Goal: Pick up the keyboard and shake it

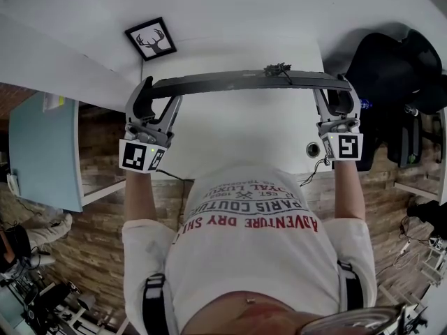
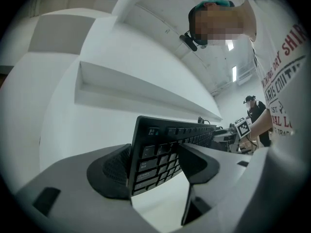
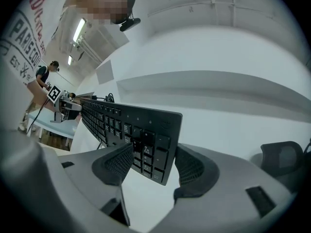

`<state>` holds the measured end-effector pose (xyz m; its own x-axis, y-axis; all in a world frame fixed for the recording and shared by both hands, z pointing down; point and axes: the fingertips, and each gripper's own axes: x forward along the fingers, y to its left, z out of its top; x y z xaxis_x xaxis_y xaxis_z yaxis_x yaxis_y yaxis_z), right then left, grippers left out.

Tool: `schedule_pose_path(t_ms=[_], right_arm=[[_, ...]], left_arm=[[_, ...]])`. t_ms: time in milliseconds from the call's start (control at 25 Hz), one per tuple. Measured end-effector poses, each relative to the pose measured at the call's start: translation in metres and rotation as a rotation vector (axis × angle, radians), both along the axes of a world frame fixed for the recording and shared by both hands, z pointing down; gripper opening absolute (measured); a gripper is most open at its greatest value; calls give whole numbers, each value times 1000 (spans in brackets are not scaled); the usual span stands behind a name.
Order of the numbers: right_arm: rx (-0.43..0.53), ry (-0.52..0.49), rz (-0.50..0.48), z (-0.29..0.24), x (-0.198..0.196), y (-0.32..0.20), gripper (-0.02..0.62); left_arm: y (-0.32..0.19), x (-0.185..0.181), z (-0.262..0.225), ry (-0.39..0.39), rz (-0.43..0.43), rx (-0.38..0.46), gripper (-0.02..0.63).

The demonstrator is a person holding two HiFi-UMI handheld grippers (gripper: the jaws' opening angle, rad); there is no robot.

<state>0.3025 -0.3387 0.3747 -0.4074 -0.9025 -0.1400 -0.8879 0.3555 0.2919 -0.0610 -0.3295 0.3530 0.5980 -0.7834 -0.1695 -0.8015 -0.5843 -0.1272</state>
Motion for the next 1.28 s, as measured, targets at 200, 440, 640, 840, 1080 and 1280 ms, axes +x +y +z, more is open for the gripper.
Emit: schedule_pose_path(t_ms=[200,440,640,840,1080,1280], right_arm=[[-139,-50,-12,18,4,-5,284],[-374,-136,-30,65,7,-19,284],[-427,-164,-25,85,16,-21,284],[-392,-202,-49,85,28,-27,284],[-333,-187,-65,69,38,-32,284],[-331,-168,-74,65,38,-30,284]], left_arm=[[-1,3,6,-25,-22,-32,299],[-8,12,16,-101,-70,-65,301],[-4,28,13,-140,-69,-50,300],[15,45,-5,-125,-79,58,301],[29,54,4,-250,-62,104,301],[25,52,5,-198,-62,83,301]])
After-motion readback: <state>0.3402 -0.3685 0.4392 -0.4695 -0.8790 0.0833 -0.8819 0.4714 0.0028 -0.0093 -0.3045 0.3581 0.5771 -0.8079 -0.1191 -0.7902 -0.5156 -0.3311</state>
